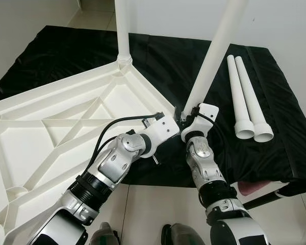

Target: Building children table

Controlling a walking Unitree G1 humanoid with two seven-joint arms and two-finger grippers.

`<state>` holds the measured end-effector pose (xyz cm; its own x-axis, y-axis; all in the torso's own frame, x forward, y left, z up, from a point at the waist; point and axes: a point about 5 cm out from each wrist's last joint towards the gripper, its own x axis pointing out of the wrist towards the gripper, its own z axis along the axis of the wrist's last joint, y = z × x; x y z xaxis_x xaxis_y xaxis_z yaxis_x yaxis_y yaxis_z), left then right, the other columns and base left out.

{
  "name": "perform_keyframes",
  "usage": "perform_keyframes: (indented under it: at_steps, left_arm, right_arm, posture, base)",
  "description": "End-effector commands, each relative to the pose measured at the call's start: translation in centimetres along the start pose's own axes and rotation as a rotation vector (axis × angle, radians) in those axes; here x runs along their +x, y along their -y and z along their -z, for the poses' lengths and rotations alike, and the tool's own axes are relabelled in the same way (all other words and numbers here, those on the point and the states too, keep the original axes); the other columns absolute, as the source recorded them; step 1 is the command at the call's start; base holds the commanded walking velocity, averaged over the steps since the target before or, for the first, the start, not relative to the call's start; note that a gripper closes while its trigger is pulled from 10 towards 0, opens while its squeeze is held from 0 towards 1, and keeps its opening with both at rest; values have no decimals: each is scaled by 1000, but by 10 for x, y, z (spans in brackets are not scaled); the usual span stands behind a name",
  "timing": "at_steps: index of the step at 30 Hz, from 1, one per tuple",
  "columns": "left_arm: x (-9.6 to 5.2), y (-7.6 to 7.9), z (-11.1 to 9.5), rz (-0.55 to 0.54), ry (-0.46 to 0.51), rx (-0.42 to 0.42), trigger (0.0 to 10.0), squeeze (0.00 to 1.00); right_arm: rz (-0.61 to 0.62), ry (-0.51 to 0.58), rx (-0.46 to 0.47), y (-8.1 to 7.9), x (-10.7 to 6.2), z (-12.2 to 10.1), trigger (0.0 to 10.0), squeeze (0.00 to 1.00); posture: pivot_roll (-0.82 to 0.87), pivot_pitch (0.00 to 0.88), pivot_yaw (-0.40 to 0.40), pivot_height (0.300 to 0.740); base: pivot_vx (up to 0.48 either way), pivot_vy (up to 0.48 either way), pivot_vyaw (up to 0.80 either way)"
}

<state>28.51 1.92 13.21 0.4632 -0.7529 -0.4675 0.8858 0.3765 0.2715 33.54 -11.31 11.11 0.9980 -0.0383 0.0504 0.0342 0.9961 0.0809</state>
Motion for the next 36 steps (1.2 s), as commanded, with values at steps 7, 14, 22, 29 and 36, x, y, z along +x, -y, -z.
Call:
perform_keyframes:
  at_steps: [7,14,22,29,36]
  left_arm:
    - [5,28,-1,180,19,24,10000,0]
    - [5,29,-2,183,21,23,10000,0]
    - [6,29,-3,188,23,26,10000,0]
    - [7,28,-4,192,24,29,10000,0]
    - [6,27,-4,185,23,31,10000,0]
  right_arm:
    - [58,21,26,57,4,-12,10000,1000]
    - [-41,78,33,66,1,-24,10000,1000]
    - [-428,12,-6,68,5,-28,10000,0]
    - [-664,-61,-57,63,4,-23,10000,0]
    - [-737,-120,-86,63,12,-20,10000,0]
  posture:
    - [-56,9,-16,740]
    - [-62,9,-17,740]
    - [-72,8,-6,740]
    - [-71,13,-5,740]
    - [-60,16,-7,740]
  base:
    - [0,0,0]
    - [0,0,0]
    - [0,0,0]
    - [0,0,0]
    - [0,0,0]
